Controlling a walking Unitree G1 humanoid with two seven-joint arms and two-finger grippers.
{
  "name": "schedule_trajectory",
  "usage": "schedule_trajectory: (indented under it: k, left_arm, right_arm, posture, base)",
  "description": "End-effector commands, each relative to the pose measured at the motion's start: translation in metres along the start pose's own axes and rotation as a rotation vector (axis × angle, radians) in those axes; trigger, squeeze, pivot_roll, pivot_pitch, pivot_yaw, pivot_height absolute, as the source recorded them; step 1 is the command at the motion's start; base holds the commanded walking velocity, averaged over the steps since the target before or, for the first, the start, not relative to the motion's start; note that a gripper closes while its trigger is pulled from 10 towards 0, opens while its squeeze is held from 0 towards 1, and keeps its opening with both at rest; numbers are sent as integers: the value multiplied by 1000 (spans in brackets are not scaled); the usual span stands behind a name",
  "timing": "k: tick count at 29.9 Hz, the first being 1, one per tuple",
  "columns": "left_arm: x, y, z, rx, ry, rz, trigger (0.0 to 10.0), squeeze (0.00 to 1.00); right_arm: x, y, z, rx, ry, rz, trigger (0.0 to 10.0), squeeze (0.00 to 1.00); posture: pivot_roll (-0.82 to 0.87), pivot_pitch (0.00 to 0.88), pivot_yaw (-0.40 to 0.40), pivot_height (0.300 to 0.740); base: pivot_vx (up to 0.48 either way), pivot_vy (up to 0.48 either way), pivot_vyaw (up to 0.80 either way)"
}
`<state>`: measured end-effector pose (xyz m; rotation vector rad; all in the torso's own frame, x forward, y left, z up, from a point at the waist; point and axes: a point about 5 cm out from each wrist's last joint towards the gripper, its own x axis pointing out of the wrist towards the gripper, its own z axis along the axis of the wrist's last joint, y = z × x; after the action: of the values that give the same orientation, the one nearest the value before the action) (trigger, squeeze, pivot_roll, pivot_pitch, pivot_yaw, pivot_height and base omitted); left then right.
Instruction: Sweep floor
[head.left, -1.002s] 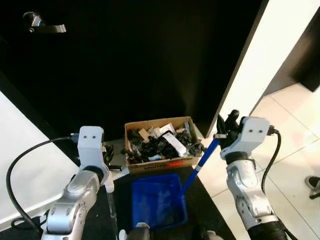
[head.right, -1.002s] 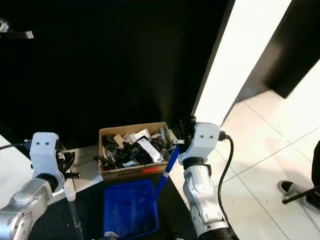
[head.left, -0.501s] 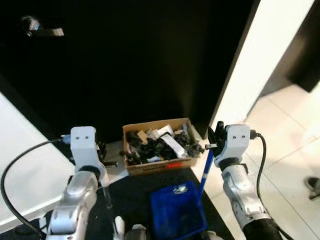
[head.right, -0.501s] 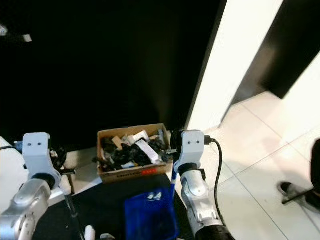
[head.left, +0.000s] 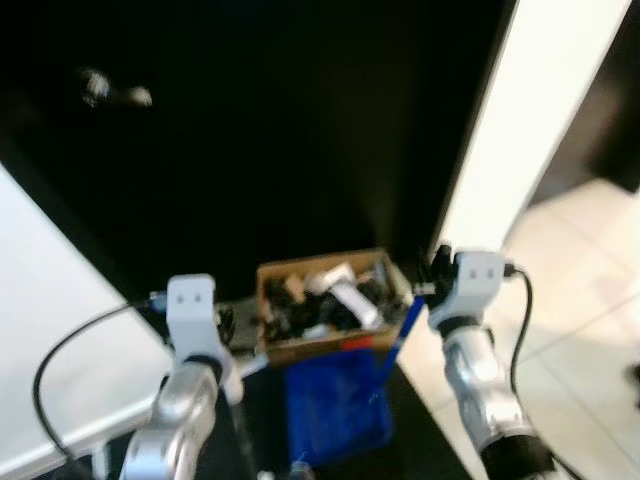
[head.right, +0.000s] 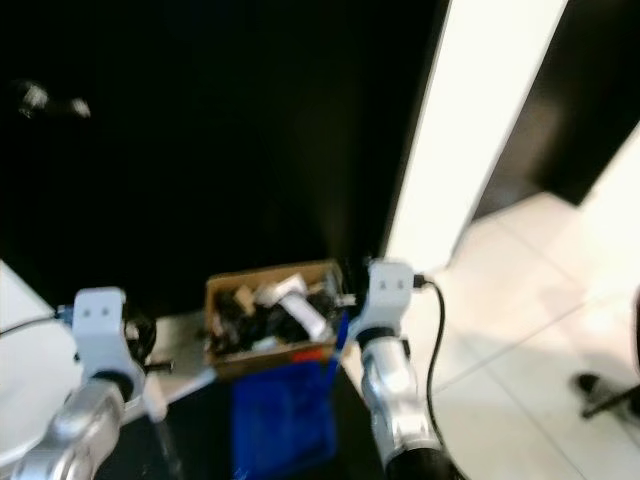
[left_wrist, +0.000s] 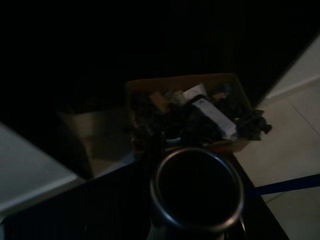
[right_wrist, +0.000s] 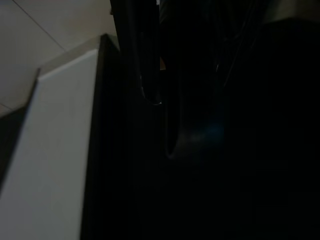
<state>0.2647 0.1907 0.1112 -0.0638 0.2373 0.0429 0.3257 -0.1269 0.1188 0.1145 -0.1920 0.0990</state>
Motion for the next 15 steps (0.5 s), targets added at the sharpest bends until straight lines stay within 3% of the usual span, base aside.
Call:
schedule_trajectory:
  k: [1,15]
  left_arm:
    - [-1,7,4,35,-11,18,10000,0]
    - [4,0,-5,64,-6,5,10000,0]
  right_arm:
    - [0,-1,1,7,-21,-7,10000,0]
    - [-7,-1,-14,-13,25,-3,10000,0]
  posture:
    - [96,167,39,740]
    - [82,138,25,740]
  base:
    - [0,0,0]
    - [0,0,0]
